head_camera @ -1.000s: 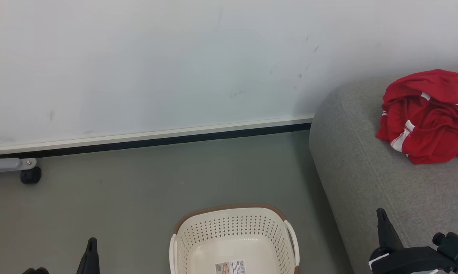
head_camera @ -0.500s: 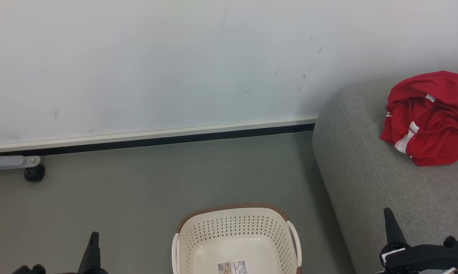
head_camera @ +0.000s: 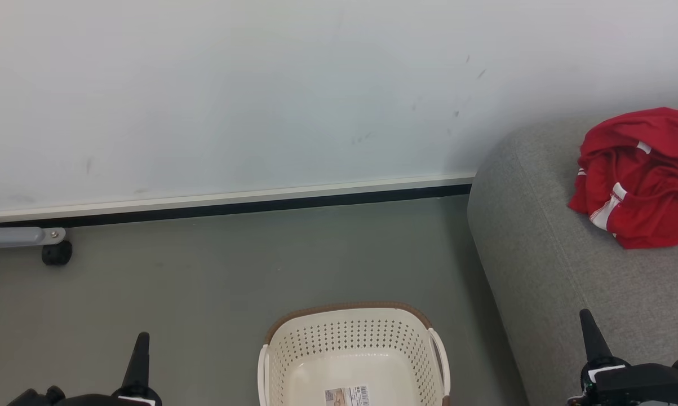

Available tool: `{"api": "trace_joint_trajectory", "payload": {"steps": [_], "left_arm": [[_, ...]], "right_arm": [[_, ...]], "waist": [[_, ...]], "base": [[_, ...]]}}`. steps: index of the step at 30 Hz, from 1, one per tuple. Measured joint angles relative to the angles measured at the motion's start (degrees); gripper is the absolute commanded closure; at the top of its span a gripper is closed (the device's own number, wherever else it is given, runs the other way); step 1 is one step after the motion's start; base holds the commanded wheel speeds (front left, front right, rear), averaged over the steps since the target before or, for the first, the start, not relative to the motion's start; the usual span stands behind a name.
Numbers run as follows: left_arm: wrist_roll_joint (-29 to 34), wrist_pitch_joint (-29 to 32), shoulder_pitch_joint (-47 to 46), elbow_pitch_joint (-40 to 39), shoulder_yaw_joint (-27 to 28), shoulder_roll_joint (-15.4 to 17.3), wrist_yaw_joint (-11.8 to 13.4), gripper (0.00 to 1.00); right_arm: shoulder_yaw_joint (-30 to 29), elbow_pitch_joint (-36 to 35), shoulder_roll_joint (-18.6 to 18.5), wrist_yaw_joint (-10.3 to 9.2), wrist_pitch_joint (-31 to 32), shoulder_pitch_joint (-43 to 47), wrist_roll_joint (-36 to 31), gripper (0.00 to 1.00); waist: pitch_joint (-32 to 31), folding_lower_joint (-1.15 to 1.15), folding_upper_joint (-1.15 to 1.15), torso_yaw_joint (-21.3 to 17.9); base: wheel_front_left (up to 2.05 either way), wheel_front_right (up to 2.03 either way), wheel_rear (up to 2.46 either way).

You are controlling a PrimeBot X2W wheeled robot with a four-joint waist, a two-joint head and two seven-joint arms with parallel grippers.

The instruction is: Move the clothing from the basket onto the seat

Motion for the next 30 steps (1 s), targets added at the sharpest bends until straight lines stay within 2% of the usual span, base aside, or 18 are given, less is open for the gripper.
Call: {"api": "trace_joint_trajectory", "payload": {"steps": [26,30], "left_arm": [[-18.4,5.3,-4.0,2.7,3.1,-2.1,-3.5,1.00],[-19.7,5.5,-4.4,2.7,3.2,-2.2,-4.0,1.00]], "right_arm": [[-6.5,2.3,1.4,3.60,4.6,-1.2,20.0,1.00],[-6.7,2.3,1.5,3.79,5.0,-1.8,20.6,1.00]], "waist": [[0.0,0.00,0.00,1.3],[0.0,0.00,0.00,1.3]], "base": [[0.00,0.00,0.00],[0.00,0.00,0.00]]}}
